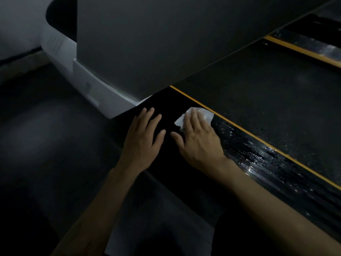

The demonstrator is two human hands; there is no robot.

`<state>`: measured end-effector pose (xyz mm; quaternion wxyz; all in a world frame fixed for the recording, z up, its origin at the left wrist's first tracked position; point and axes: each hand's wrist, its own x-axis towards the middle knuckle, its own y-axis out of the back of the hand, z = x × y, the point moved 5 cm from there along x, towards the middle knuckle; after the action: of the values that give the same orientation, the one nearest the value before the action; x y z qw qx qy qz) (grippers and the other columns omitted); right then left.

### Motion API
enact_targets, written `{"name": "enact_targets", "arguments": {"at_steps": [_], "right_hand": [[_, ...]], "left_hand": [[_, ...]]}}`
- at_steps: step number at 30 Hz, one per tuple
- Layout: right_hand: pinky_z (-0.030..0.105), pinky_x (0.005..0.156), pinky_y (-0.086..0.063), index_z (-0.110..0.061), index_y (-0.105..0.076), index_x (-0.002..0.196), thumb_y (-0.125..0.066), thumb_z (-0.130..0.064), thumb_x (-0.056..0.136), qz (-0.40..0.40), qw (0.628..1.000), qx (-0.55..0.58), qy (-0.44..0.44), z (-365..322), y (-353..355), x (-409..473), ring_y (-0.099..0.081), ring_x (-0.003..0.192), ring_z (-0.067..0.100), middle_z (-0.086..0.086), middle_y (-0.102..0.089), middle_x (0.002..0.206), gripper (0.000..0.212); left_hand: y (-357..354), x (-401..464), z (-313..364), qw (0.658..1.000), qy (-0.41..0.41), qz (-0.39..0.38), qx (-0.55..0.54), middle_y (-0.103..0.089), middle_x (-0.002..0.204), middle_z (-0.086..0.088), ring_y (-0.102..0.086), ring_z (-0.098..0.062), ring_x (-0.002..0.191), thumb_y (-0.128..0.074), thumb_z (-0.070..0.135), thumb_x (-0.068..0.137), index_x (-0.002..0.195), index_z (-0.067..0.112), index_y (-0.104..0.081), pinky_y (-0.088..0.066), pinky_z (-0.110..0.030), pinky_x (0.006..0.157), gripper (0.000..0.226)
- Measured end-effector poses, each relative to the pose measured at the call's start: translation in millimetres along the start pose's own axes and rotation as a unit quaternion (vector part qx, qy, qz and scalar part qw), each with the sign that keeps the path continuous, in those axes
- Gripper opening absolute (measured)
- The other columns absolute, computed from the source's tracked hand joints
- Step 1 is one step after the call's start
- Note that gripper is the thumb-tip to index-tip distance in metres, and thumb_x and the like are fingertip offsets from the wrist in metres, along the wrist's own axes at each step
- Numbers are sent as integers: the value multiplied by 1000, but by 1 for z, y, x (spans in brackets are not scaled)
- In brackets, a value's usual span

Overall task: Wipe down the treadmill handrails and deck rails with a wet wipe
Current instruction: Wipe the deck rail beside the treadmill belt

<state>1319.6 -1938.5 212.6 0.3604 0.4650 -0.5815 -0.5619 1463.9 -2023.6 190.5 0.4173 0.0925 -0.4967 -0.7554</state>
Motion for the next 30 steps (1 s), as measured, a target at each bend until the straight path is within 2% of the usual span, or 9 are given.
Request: {"name": "enact_targets", "arguments": {"at_steps": [3, 5, 9, 12, 16, 20, 22, 26, 30], "right_hand": [[37, 130, -4, -12, -8, 164, -20, -54, 108, -5, 998, 31, 53, 3, 9, 14, 3, 159, 19, 8, -1, 172, 71], [35, 129, -4, -13, -7, 165, -22, -51, 110, -14, 998, 33, 53, 15, 18, 23, 3, 159, 17, 6, 0, 173, 68], [36, 129, -3, -7, -3, 163, -14, -56, 106, -9, 1000, 14, 3, 17, 13, 5, 4, 159, 23, 13, 3, 172, 76], [39, 130, -5, -7, -2, 163, -8, -59, 102, -12, 1000, 11, 17, 4, 4, -3, 6, 159, 24, 13, 4, 171, 80], [34, 129, 0, -11, -3, 164, -17, -52, 109, -13, 999, 23, 41, 15, 14, 19, 7, 158, 19, 9, 5, 172, 69], [40, 130, -6, -4, -1, 163, -8, -58, 103, -13, 1000, 9, -16, 16, 7, 6, 5, 159, 26, 16, 5, 171, 80], [41, 130, -6, -2, -1, 162, -1, -60, 97, -14, 1000, 9, -9, 9, 3, 2, 5, 159, 28, 18, 4, 170, 87], [37, 130, 0, -7, -3, 163, -13, -51, 108, -13, 999, 27, 35, 17, 13, 24, 8, 159, 22, 12, 5, 172, 71], [40, 130, 0, -2, 1, 161, -11, -54, 106, -3, 1000, 3, -9, 18, 6, 11, 8, 158, 28, 19, 8, 170, 77]], "left_hand": [[-1, 2, 1, 1000, -11, 10, 2, -36, 163, -9, -19, -24, 157, -45, 33, 106, 150, 11, -48, -18, -51, 127, 49], [-2, 4, 4, 999, -30, 14, -4, -38, 162, -9, -22, -24, 156, -48, 27, 106, 148, 9, -50, -17, -52, 128, 46], [-7, 5, 7, 998, -68, 1, 0, -38, 163, -7, -22, -19, 156, -43, 33, 107, 150, 11, -50, -14, -46, 129, 49], [-8, 8, 7, 997, -73, 0, 1, -38, 163, -7, -23, -18, 156, -38, 37, 106, 150, 13, -50, -11, -41, 129, 52], [-7, 15, 12, 998, -67, 5, 2, -42, 160, -8, -28, -20, 154, -37, 39, 104, 147, 11, -54, -14, -41, 129, 54], [-10, 19, 13, 998, -65, 6, 13, -43, 160, -6, -29, -17, 153, -36, 39, 105, 146, 12, -54, -13, -37, 128, 52], [-10, 22, 13, 998, -66, 4, 19, -43, 160, -6, -30, -16, 153, -36, 39, 105, 146, 13, -54, -13, -35, 128, 52], [-11, 31, 16, 996, -79, -2, 33, -43, 160, -5, -30, -16, 153, -36, 36, 106, 149, 14, -53, -18, -38, 127, 51], [-10, 34, 18, 996, -75, -8, 41, -42, 161, -5, -30, -16, 153, -36, 35, 106, 149, 14, -53, -20, -38, 127, 51]]}}
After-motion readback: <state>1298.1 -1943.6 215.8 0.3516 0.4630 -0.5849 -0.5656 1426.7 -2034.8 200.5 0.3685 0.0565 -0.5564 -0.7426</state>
